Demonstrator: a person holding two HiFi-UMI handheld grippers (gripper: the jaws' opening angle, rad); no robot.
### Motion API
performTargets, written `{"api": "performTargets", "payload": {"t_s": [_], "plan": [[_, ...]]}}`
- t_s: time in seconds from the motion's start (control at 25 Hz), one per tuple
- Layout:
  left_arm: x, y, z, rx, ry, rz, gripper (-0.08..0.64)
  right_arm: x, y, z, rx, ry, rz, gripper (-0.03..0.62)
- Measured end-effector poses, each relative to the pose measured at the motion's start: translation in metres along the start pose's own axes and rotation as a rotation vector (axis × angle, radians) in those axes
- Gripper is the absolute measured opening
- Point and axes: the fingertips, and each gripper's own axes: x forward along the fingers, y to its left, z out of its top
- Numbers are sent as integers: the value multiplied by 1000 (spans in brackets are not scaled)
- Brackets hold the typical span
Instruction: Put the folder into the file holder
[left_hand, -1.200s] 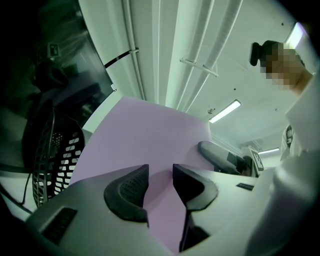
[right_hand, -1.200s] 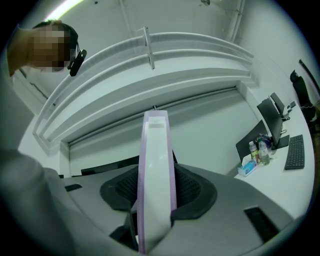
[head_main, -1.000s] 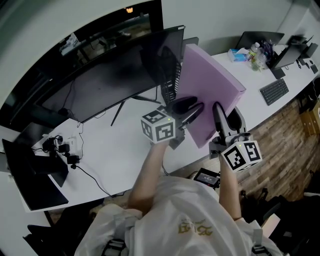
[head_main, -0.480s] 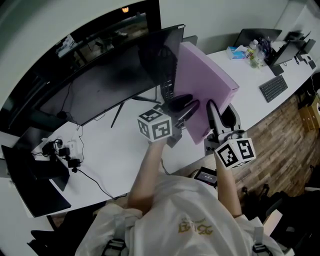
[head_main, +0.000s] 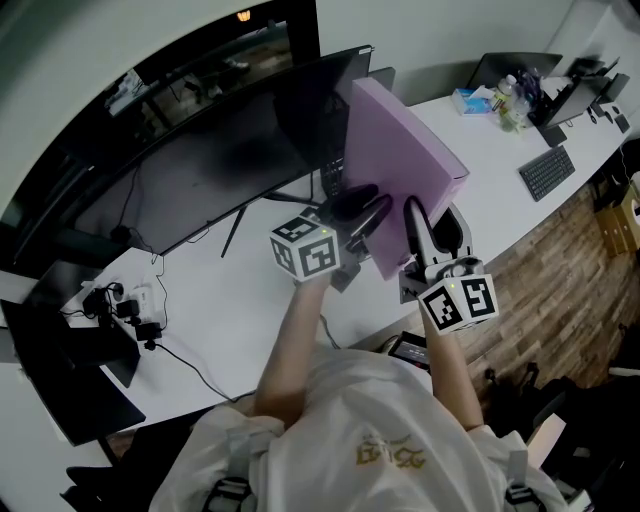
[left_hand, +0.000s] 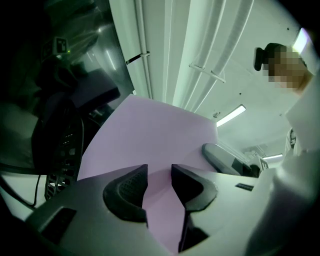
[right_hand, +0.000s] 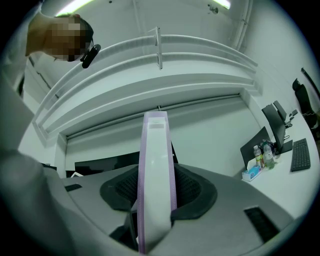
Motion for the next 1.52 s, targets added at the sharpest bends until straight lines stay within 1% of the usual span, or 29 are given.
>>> {"api": "performTargets", "payload": {"t_s": [0.2,0.44,0.72,1.04,1.52], "plan": [[-1,10,3,-21,-12,0,147,8,2,-6,-10,-17,-5,187],[-2,20,7,-8,-15,4,138,13,2,-12,-22,-64,-12,187],[-3,34,12,-6,-20,8,127,25,3,-20,-39,-85,-7,187],[-4,42,14,-21,-25,-20,127,29,3,-25,-29,-117,-16,187],[-5,45,15,-24,-26,-50,127,26,6,-29,-53,-183,-27,187]]}}
